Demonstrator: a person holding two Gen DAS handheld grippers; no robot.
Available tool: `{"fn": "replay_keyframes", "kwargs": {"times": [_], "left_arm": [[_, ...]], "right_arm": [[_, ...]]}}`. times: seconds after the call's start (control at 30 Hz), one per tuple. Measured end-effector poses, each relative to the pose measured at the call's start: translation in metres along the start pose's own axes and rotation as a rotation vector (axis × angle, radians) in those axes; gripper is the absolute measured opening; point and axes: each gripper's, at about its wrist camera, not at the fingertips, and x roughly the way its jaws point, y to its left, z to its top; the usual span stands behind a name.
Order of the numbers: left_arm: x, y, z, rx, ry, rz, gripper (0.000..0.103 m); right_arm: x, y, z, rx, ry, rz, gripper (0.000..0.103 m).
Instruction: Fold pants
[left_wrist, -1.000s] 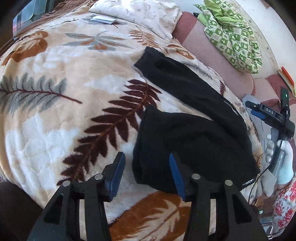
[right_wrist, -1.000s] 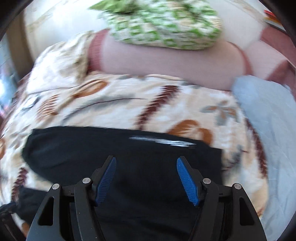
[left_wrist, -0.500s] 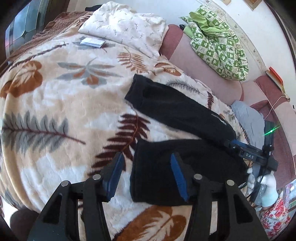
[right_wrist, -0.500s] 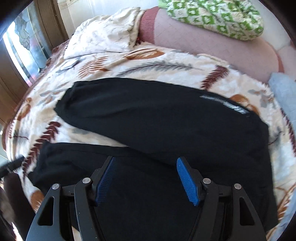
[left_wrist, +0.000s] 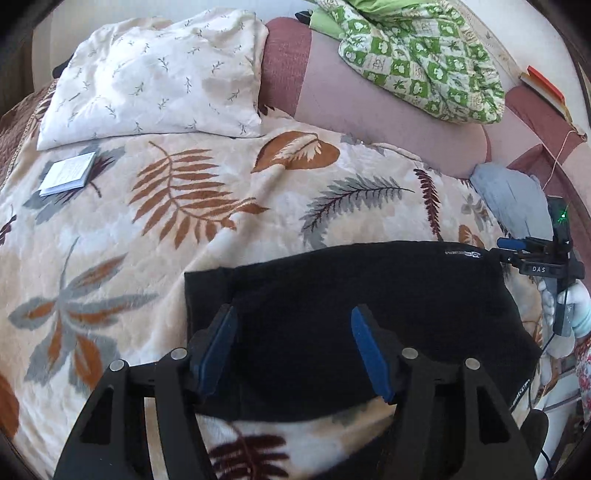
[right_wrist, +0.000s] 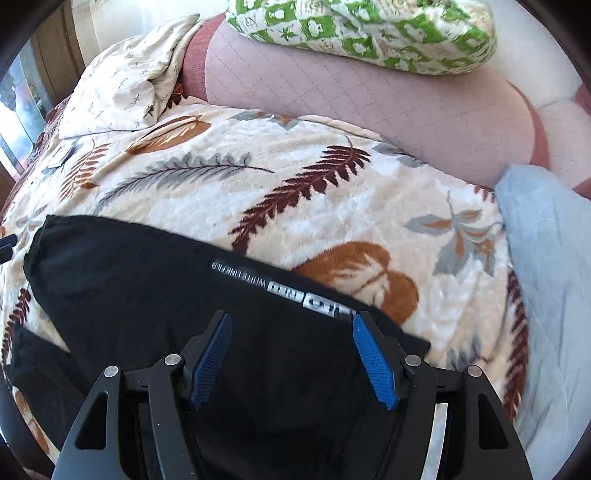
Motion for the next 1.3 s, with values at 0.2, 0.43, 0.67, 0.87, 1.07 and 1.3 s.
{"fn": "replay_keyframes", "kwargs": {"times": [0.2,0.43,0.67,0.87,1.07,1.3], "left_arm": [[0.049,0.023,0.026,-0.005,0.050,-0.018,0.064],[0.064,0.042,0.032,-0.069,0.046,-0.110,0.064],[0.046,0.058,0.040,-0.059,0.030,-0.086,0.064],[0.050,0.070,0.034,-0.069,0.054,-0.075,0.066],[0.051,0.036,0.022,0.116,0.076,-0.006,0.053],[0.027,0.011,0.016,0.218,0.042,0.040,0.011]], "right_arm": [[0.052,-0.030,0.024,0.040,0.079,0.083,0.073],[0.080,-0.058,0.028,0.165,0.084,0.254,0.076],[0.074,-0.008,0.022,-0.065,0.149,0.298,0.076],[0.079,0.009,0.020,-0.160,0.164,0.234,0.076],[0.080,0.016,0.016,-0.203,0.152,0.189,0.070],[0.061,0.026,0.012,-0.199,0.130,0.191,0.024]]}}
